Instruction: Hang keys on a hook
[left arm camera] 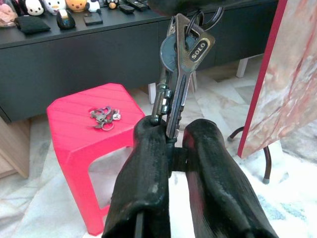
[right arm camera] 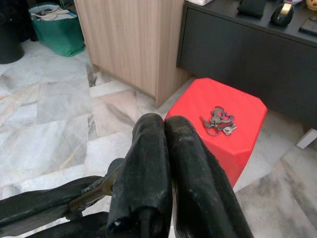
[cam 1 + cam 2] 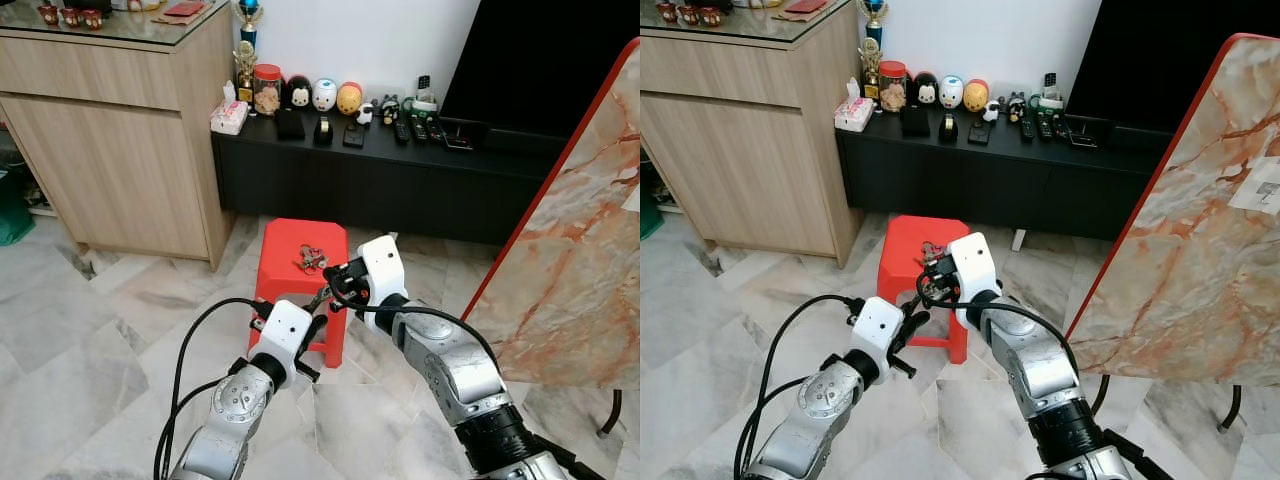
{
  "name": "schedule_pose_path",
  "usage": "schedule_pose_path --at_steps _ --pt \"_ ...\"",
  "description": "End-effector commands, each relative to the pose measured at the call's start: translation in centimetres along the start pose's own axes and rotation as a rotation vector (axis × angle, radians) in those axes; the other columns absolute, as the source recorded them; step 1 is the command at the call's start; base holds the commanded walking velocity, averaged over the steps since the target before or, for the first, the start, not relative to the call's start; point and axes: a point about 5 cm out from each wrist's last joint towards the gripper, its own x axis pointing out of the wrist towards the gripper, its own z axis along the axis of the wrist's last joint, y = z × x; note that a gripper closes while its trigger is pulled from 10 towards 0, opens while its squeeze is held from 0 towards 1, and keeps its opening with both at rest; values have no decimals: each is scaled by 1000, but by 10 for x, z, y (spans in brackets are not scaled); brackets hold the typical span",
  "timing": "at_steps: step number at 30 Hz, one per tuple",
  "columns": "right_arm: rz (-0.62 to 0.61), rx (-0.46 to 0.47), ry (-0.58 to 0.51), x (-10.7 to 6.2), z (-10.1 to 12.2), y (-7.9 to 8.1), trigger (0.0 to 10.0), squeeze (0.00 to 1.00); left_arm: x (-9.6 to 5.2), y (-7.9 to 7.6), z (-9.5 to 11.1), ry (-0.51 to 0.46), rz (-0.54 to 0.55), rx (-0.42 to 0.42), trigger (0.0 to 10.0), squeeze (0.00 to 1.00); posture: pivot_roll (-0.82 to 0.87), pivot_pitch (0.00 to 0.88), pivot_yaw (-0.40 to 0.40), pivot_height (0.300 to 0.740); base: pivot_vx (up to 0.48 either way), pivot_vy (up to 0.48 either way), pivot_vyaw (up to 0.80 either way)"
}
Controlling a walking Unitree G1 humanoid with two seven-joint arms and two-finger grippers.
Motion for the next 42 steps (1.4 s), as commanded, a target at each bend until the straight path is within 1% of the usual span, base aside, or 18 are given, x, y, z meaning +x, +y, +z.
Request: schedule_pose_path --at_steps 1,20,21,22,23,24,25,26,27,28,29,30,34,42 --pt "-175 -31 -14 -13 6 -38 10000 0 -7 15 -6 28 66 -5 0 0 18 0 -144 740 0 0 0" --pt "-175 -31 -14 -13 6 -38 10000 0 -7 15 -6 28 66 -5 0 0 18 0 -144 740 0 0 0" --pt "-184 -38 -5 -14 4 -42 10000 0 -8 15 -5 28 65 -5 0 0 18 0 -144 740 0 0 0" --pt "-216 -78 45 -19 -3 -54 10000 0 -8 16 -3 13 59 -8 0 0 18 0 -141 740 0 0 0" --pt "-239 -106 82 -24 -8 -63 10000 0 -7 17 -1 1 55 -11 0 0 18 0 -141 740 0 0 0" --pt "-253 -120 102 -27 -11 -69 10000 0 -7 17 0 3 48 -12 2627 0 19 0 -140 740 0 0 0" --pt "-260 -124 109 -29 -12 -71 10000 0 -7 17 -1 6 44 -13 5961 0 18 0 -139 740 0 0 0" --pt "-259 -121 107 -28 -11 -71 10000 0 -7 16 -2 13 39 -4 5961 0 18 0 -140 740 0 0 0" --pt "-257 -120 105 -28 -11 -70 10000 0 -7 15 -3 20 34 5 9216 0 19 0 -140 740 0 0 0" --pt "-253 -115 102 -27 -11 -69 10000 0 -8 13 -5 26 22 16 9765 0 19 0 -140 740 0 0 0" --pt "-250 -112 100 -27 -11 -68 10000 0 -8 13 -5 28 16 17 9765 0 19 0 -140 740 0 0 0" --pt "-248 -109 99 -27 -11 -68 10000 0 -8 12 -5 28 14 18 10000 0 19 0 -140 740 0 0 0" --pt "-239 -102 94 -26 -11 -67 10000 0 -8 12 -5 26 17 14 10000 0 19 0 -140 740 0 0 0" --pt "-245 -103 115 -27 -15 -70 10000 0 -9 11 -2 10 -7 9 10000 0 20 0 -142 740 0 0 0"
